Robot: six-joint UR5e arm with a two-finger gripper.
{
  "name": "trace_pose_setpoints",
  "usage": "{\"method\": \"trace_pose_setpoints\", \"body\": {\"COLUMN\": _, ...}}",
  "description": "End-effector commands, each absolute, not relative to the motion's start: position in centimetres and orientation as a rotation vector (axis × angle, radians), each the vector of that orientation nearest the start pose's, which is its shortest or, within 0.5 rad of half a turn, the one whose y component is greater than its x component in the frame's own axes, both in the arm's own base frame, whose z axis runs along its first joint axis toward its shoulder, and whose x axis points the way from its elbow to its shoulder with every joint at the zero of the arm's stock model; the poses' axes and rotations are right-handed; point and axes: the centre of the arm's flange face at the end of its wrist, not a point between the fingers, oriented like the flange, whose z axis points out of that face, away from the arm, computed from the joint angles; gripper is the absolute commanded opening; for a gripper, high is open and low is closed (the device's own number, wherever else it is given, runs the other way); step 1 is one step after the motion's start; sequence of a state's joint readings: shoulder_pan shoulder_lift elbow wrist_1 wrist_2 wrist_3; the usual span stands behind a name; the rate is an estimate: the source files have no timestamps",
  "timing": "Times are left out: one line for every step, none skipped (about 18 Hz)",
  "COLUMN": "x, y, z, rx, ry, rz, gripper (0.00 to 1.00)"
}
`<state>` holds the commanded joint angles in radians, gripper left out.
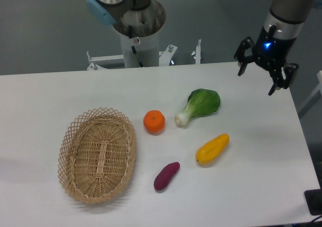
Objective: Pick up the mango from the table
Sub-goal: 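Move the open gripper down toward the yellow mango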
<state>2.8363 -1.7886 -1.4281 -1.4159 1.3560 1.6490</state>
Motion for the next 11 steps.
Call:
{"method": "trace_pose_setpoints", "body": {"x": -51.5, "y": 32.5, "z": 45.7, "rx": -2.863, "ry": 0.57, "rz": 0.073, "gripper": 1.0}}
{"method": "trace_pose_setpoints", "body": {"x": -51.4, "y": 32.5, "z": 45.3, "rx": -2.864, "ry": 0.569, "rz": 0.064, "gripper": 1.0}}
{"method": "trace_pose_setpoints", "body": {"x": -51.5, "y": 32.5, "z": 45.4, "rx": -2.861, "ry": 0.569, "rz": 0.088, "gripper": 1.0}}
{"method": "trace_pose_setpoints", "body": {"x": -51.5, "y": 32.5, "z": 45.3, "rx": -2.858, "ry": 0.571, "rz": 0.11, "gripper": 1.0}}
{"method": "trace_pose_setpoints", "body": {"x": -51.4, "y": 32.5, "z": 45.0, "rx": -2.857, "ry": 0.572, "rz": 0.119, "gripper": 1.0}}
{"method": "trace_pose_setpoints", "body": {"x": -51.3, "y": 32.5, "z": 44.5, "rx": -2.856, "ry": 0.572, "rz": 0.119, "gripper": 1.0}}
{"method": "trace_pose_setpoints", "body": {"x": -51.2, "y": 32.5, "z": 44.3, "rx": -2.855, "ry": 0.57, "rz": 0.125, "gripper": 1.0}}
{"method": "trace_pose_setpoints", "body": {"x": -51.1, "y": 32.5, "z": 44.1, "rx": -2.855, "ry": 0.573, "rz": 0.134, "gripper": 1.0}}
{"method": "trace_pose_setpoints", "body": {"x": -51.0, "y": 32.6, "z": 43.9, "rx": -2.855, "ry": 0.575, "rz": 0.13, "gripper": 1.0}}
{"method": "trace_pose_setpoints", "body": {"x": -50.9, "y": 32.9, "z": 43.7, "rx": -2.854, "ry": 0.579, "rz": 0.126, "gripper": 1.0}}
{"method": "trace_pose_setpoints", "body": {"x": -50.6, "y": 33.4, "z": 43.5, "rx": -2.854, "ry": 0.579, "rz": 0.119, "gripper": 1.0}}
